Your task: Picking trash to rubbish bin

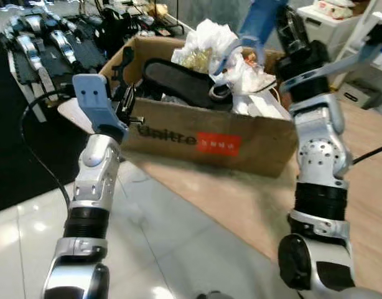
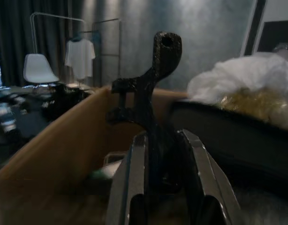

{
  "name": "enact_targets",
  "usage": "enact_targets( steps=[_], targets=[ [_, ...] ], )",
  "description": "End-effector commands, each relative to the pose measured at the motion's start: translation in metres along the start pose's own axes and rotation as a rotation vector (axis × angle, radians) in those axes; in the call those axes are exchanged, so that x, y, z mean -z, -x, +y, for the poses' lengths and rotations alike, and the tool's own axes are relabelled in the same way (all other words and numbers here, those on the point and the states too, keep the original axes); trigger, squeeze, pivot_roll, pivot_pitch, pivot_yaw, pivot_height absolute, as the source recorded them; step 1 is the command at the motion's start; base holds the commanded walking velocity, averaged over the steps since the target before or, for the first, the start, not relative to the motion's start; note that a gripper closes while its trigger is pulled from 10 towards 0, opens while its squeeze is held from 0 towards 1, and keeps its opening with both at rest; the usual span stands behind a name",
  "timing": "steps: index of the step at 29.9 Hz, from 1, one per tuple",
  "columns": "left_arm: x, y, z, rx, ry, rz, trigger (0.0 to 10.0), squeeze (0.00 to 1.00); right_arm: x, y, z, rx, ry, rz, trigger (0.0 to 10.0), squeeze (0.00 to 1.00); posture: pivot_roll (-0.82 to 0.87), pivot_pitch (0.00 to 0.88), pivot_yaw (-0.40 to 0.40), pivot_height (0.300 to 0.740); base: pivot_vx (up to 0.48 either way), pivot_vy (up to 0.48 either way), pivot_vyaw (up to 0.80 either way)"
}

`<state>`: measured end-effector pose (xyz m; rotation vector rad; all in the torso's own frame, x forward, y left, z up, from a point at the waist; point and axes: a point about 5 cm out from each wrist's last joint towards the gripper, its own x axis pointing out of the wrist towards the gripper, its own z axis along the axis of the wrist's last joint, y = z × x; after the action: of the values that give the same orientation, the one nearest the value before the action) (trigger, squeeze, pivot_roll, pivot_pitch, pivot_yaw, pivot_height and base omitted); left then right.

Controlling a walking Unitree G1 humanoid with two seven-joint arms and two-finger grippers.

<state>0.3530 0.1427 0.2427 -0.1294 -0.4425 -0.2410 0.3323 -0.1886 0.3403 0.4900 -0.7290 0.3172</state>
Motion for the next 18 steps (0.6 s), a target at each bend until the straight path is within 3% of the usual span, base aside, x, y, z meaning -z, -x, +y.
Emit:
enact_targets(
  steps=[1,2,5,7,8,10,13,16,17,18],
  targets=[
    [-0.001,0.000,-0.004,0.022,-0.006,-0.005,10.0,0.00,-0.002,-0.002,-0.003,0.035,0.044,-0.007,10.0,0.00,-0.02,0.073,0.015,0.740,0.480,0.000,0.00],
    [-0.002,-0.001,-0.006,0.039,0.007,-0.011,10.0,0.00,-0.002,-0.001,-0.015,0.114,0.142,0.022,10.0,0.00,-0.02,0.073,0.015,0.740,0.480,0.000,0.00],
    [-0.003,-0.002,-0.008,0.046,0.015,-0.012,10.0,0.00,-0.001,0.000,-0.024,0.176,0.215,0.056,10.0,0.00,-0.02,0.076,0.018,0.740,0.340,0.000,0.00],
    [-0.005,-0.002,-0.011,0.061,0.025,-0.021,10.0,0.00,0.001,0.004,-0.039,0.259,0.343,0.143,10.0,0.00,-0.02,0.079,0.019,0.740,0.135,0.000,0.00],
    [-0.005,-0.002,-0.011,0.061,0.025,-0.021,10.0,0.00,0.001,0.004,-0.039,0.259,0.343,0.143,10.0,0.00,-0.02,0.079,0.019,0.740,0.000,0.000,0.00],
    [-0.008,-0.003,-0.013,0.074,0.024,-0.029,10.0,0.00,0.007,0.010,-0.048,0.273,0.410,0.258,10.0,0.00,-0.03,0.083,0.021,0.740,0.000,0.000,0.00],
    [-0.008,-0.003,-0.014,0.077,0.022,-0.030,10.0,0.00,0.008,0.013,-0.050,0.271,0.424,0.289,10.0,0.00,-0.03,0.083,0.021,0.740,0.000,0.000,0.00],
    [-0.008,-0.003,-0.014,0.078,0.017,-0.025,10.0,0.00,0.017,0.022,-0.050,0.200,0.477,0.428,10.0,0.00,-0.03,0.088,0.025,0.740,0.000,0.000,0.00],
    [-0.007,-0.003,-0.014,0.079,0.015,-0.022,10.0,0.00,0.019,0.024,-0.050,0.194,0.491,0.462,10.0,0.09,-0.03,0.088,0.025,0.740,0.000,0.000,0.00],
    [-0.007,-0.003,-0.014,0.082,0.015,-0.020,10.0,0.00,0.019,0.025,-0.050,0.197,0.499,0.480,10.0,0.55,-0.04,0.088,0.029,0.740,0.000,0.000,0.00]
  ],
)
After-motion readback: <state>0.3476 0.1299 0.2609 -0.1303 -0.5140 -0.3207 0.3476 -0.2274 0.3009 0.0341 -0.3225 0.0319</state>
